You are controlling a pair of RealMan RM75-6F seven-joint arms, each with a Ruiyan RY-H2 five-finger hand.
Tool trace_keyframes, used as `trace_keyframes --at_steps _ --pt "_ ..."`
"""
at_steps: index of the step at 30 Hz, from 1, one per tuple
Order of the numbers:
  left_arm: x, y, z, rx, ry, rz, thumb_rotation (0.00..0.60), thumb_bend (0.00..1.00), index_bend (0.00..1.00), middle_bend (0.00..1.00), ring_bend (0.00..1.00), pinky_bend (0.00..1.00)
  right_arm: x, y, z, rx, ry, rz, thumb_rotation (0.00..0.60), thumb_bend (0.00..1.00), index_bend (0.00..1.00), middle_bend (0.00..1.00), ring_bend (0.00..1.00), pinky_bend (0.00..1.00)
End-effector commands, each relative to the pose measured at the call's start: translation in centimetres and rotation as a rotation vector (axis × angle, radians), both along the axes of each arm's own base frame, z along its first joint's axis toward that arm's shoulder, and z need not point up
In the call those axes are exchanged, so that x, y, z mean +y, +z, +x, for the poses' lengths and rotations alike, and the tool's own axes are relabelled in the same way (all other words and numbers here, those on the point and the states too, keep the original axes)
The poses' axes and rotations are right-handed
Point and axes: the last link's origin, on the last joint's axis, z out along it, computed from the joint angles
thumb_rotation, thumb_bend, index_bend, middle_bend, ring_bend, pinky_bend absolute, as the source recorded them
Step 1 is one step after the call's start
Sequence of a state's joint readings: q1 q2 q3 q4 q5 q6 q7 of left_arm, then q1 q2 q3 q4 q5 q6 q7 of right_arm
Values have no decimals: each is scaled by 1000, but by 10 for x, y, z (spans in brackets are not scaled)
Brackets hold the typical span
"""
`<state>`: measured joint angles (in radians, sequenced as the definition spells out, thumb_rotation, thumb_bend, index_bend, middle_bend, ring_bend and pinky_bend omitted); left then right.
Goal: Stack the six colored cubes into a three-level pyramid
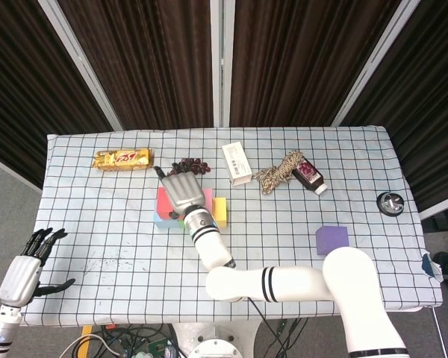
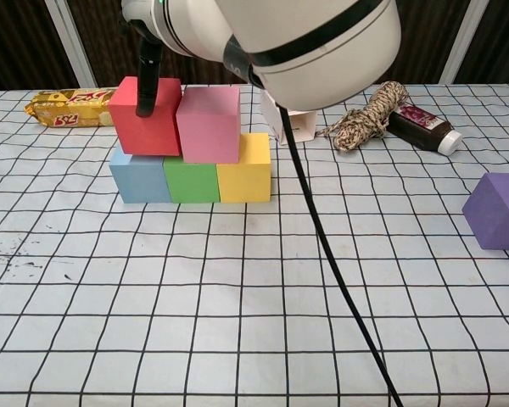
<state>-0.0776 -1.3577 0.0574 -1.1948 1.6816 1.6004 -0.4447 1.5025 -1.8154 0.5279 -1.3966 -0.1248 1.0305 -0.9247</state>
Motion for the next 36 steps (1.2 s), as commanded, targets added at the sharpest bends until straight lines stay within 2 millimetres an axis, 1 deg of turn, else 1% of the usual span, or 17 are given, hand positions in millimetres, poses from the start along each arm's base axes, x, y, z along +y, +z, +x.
trace_keyframes --at_steps 1,36 --pt "0 0 0 -2 -5 4 600 0 49 148 47 20 0 0 -1 4 1 2 600 176 0 450 57 0" --pt "-1 -2 -2 -2 2 10 600 0 49 148 47 20 -2 -7 -4 16 -6 5 600 176 0 454 56 0"
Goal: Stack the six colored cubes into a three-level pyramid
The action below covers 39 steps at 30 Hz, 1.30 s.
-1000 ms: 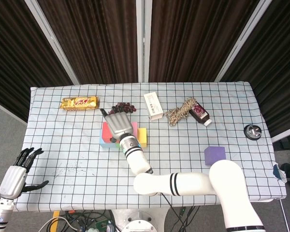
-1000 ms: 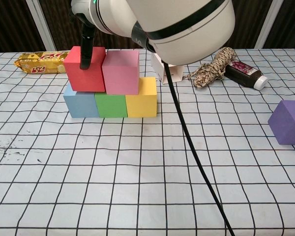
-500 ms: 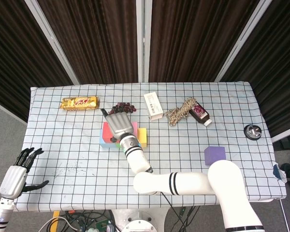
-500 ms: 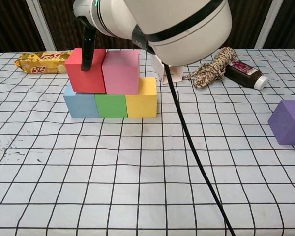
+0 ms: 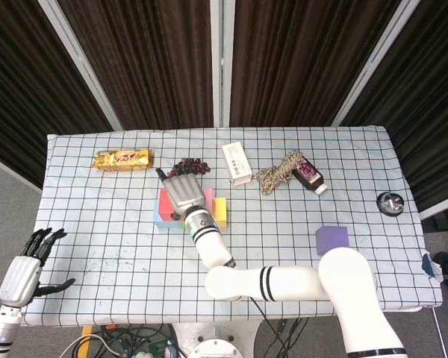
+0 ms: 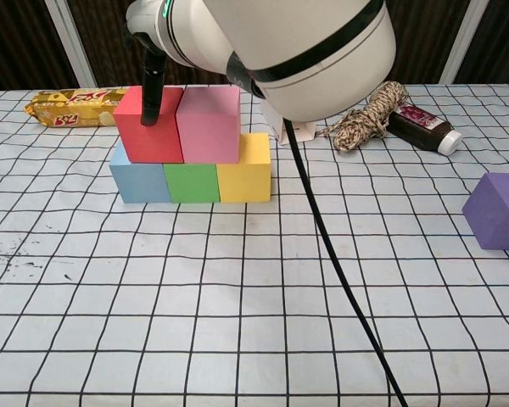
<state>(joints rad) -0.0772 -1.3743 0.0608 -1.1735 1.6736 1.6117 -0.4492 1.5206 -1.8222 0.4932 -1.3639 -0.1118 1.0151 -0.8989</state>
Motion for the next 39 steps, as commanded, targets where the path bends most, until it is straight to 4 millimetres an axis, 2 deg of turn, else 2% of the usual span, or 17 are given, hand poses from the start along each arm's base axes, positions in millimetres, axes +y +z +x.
trace_keyframes --at_steps 1,39 --pt "0 0 0 -1 2 1 600 0 49 148 47 20 -1 0 0 -1 -1 -2 600 176 0 454 56 0" --pt "-1 -1 -3 -13 11 -6 600 0 49 148 47 20 -2 2 -1 -4 1 1 600 177 0 453 57 0"
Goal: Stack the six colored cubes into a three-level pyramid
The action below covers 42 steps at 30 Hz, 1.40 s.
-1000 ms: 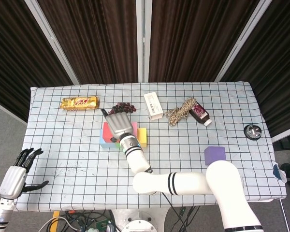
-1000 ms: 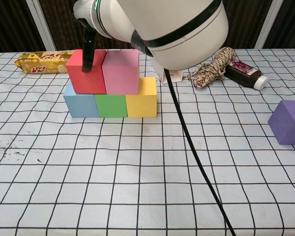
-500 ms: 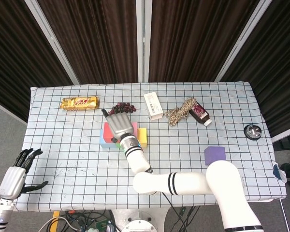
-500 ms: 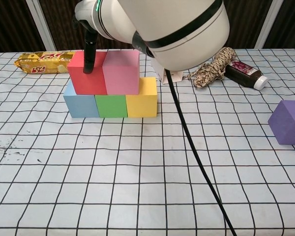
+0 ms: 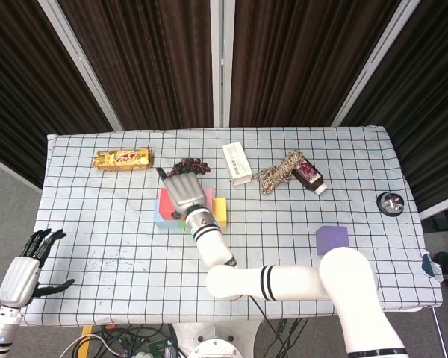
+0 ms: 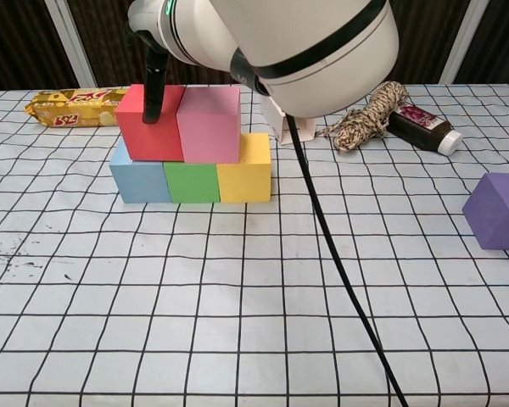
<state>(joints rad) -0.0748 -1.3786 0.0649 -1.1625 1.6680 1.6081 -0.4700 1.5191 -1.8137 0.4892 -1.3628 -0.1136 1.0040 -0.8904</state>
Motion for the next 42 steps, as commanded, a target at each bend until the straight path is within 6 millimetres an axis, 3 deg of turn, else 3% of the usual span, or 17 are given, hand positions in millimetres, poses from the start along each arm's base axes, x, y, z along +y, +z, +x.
trace_keyframes --at_steps 1,42 --pt "0 0 0 -1 -1 1 600 0 49 148 46 19 -1 1 0 0 0 -1 600 177 0 453 57 0" --pt "0 1 0 -24 0 -6 600 0 49 148 47 20 2 -3 -1 26 7 9 600 180 0 453 57 0"
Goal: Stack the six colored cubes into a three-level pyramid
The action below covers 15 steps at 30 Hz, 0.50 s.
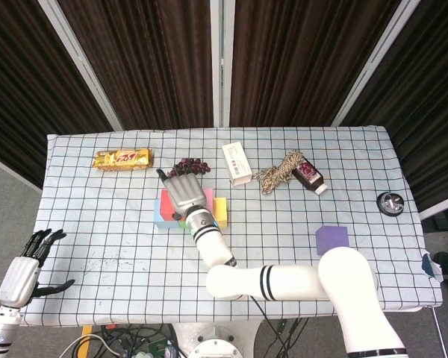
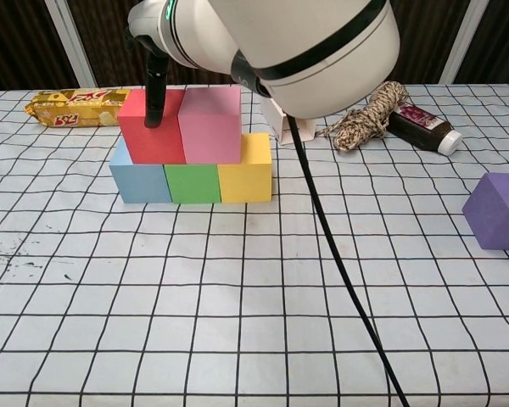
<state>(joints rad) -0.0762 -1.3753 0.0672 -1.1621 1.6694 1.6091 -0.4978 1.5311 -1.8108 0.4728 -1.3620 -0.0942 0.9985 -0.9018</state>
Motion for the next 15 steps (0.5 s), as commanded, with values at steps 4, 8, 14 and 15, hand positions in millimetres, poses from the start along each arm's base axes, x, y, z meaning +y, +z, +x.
trace_keyframes --at_steps 4,8,14,15 --pt "0 0 0 -4 0 1 600 0 49 148 46 20 1 -2 0 3 -2 3 600 180 0 453 57 0" --pt "0 0 -1 -6 2 0 600 0 49 148 47 20 1 -3 -1 5 -4 6 600 180 0 443 57 0" --pt "0 0 -2 -7 4 0 600 0 49 148 46 20 2 -4 -1 3 -5 28 600 139 0 317 49 0" --pt "0 0 -2 -7 5 0 600 0 49 148 47 20 2 -4 -1 3 -4 31 600 132 0 297 45 0"
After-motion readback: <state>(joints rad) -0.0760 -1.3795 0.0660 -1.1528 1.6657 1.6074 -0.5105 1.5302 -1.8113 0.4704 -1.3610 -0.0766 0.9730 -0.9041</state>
